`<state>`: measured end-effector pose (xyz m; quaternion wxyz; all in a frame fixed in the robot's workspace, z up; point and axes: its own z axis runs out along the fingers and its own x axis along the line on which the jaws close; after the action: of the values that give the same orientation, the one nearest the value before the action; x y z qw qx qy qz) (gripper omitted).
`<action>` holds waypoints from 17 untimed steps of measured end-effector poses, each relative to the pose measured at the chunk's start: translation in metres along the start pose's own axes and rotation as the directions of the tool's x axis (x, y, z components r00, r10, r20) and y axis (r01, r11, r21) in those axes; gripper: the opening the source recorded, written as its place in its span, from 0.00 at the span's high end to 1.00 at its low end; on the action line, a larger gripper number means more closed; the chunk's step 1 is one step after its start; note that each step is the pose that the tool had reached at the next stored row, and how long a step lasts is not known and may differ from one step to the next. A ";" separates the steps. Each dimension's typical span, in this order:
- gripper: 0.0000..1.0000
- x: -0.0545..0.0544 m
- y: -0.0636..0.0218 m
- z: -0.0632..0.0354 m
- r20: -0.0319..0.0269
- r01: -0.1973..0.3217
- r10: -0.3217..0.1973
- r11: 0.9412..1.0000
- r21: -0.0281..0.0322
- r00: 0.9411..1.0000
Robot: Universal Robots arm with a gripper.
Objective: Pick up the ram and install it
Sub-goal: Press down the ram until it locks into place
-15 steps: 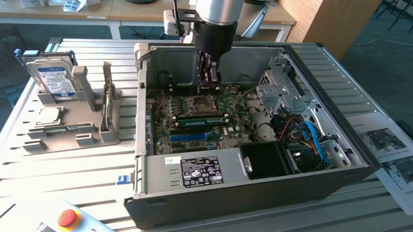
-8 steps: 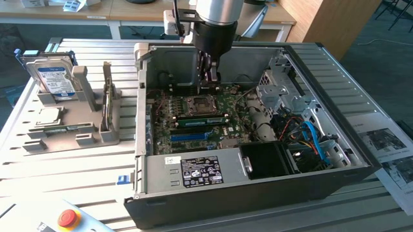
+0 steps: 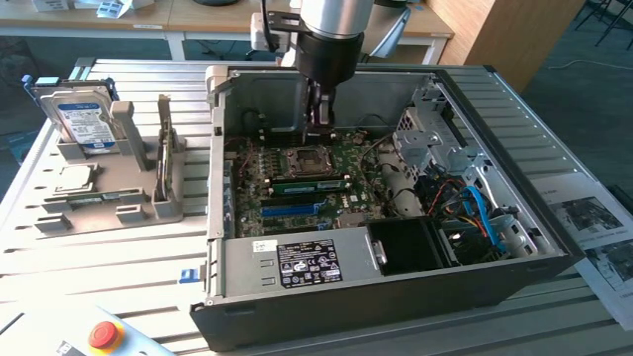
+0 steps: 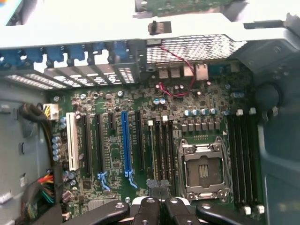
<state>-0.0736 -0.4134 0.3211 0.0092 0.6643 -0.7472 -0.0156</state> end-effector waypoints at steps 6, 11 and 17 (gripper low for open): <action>0.90 0.000 0.0000 0.0000 0.004 -0.107 0.107 0.994 0.001 0.994; 0.90 0.000 -0.0001 0.0000 0.007 -0.191 0.191 0.982 0.001 0.982; 0.90 0.000 0.0000 0.0000 0.011 -0.287 0.287 0.958 0.002 0.958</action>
<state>-0.0735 -0.4134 0.3211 0.0062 0.5491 -0.8356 -0.0163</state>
